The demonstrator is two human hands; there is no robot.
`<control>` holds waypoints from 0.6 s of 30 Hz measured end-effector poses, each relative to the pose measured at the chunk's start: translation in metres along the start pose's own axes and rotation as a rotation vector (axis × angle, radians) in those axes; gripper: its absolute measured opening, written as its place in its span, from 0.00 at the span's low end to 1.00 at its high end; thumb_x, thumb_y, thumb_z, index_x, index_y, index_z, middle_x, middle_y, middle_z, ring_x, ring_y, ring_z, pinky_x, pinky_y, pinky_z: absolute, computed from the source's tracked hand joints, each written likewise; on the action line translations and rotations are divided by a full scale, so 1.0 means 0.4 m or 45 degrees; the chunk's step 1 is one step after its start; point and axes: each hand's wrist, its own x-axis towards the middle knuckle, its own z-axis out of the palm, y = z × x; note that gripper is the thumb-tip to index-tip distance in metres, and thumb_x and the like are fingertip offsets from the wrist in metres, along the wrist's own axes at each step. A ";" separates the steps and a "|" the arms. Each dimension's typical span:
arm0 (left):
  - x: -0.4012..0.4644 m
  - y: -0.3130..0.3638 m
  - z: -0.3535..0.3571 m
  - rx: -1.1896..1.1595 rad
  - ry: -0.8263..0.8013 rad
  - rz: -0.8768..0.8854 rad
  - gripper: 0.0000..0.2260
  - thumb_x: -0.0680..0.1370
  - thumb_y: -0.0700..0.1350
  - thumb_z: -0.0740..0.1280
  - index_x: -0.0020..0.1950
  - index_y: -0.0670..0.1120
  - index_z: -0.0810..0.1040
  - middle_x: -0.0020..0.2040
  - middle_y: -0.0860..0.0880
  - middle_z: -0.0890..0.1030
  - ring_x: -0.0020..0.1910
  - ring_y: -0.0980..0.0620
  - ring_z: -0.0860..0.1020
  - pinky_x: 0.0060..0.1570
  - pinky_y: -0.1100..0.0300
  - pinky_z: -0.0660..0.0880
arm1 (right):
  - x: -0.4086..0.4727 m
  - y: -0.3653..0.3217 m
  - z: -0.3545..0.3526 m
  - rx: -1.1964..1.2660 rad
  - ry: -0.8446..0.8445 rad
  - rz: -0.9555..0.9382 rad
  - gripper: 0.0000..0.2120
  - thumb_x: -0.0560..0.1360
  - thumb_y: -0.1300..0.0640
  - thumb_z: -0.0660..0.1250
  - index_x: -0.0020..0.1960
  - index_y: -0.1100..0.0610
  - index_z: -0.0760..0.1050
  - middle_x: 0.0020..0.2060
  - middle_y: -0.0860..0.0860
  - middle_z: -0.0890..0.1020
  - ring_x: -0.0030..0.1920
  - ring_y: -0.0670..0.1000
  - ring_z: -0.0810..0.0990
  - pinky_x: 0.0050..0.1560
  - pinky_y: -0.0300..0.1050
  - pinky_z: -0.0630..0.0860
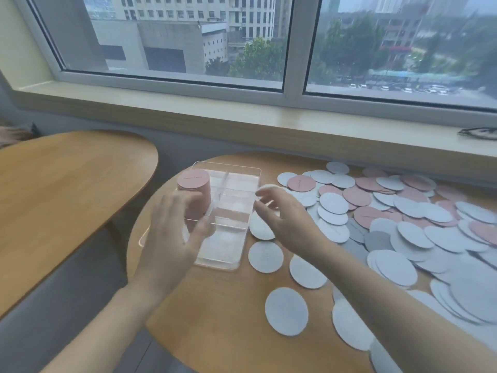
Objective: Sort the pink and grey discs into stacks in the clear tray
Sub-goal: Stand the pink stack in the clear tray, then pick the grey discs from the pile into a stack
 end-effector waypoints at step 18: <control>-0.146 0.186 0.190 0.167 -0.987 -0.076 0.25 0.72 0.51 0.77 0.64 0.61 0.71 0.57 0.59 0.67 0.59 0.59 0.69 0.57 0.66 0.66 | -0.525 0.192 -0.205 -0.703 -0.280 -0.035 0.36 0.73 0.28 0.54 0.75 0.45 0.61 0.70 0.41 0.64 0.71 0.45 0.60 0.69 0.39 0.55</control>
